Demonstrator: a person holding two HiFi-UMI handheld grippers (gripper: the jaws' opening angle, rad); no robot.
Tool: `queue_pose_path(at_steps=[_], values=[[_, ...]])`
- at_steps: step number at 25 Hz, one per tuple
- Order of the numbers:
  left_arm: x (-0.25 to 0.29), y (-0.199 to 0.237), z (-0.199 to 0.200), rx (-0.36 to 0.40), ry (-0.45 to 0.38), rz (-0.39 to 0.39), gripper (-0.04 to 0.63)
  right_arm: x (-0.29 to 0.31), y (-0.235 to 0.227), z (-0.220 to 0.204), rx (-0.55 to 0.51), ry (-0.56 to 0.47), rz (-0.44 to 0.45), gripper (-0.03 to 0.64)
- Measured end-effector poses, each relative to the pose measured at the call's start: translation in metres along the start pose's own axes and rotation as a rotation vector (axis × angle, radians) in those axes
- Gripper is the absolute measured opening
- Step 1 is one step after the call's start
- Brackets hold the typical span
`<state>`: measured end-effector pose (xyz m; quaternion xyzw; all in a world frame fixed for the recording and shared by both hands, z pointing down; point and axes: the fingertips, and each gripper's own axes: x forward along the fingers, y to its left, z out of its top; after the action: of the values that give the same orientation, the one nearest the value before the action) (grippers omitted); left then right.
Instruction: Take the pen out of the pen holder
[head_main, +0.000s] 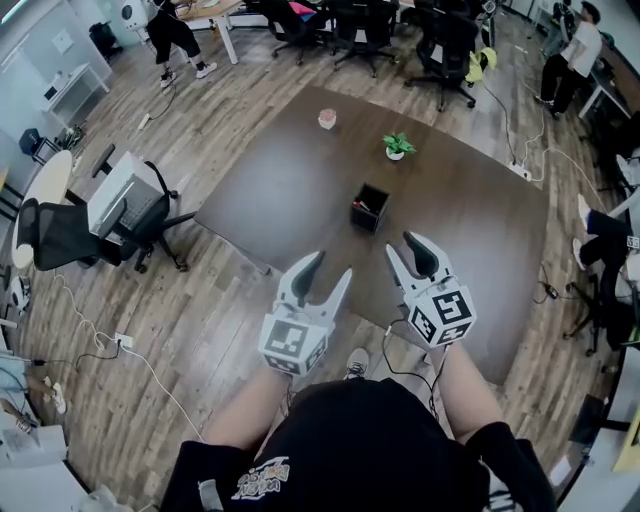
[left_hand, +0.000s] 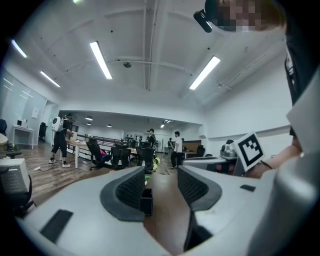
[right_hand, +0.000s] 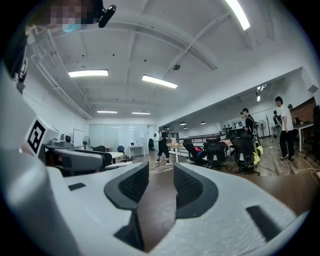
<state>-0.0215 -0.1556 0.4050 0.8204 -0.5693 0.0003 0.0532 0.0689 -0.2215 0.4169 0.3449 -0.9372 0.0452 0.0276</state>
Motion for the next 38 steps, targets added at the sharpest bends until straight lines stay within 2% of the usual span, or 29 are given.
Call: queue_pose_path(at_steps=[6, 17, 27, 38], values=[[0.022, -0.006, 0.003, 0.013, -0.004, 0.021, 0.186, 0.007, -0.019, -0.001, -0.016, 0.001, 0.035, 0.164], [0.043, 0.0, -0.005, 0.013, 0.016, 0.015, 0.187, 0.024, -0.038, -0.02, -0.009, 0.027, 0.024, 0.163], [0.075, 0.037, -0.018, 0.032, 0.031, -0.086, 0.187, 0.068, -0.051, -0.043, 0.003, 0.07, -0.048, 0.164], [0.105, 0.075, -0.032, -0.007, 0.076, -0.221, 0.186, 0.114, -0.064, -0.081, 0.03, 0.149, -0.161, 0.16]])
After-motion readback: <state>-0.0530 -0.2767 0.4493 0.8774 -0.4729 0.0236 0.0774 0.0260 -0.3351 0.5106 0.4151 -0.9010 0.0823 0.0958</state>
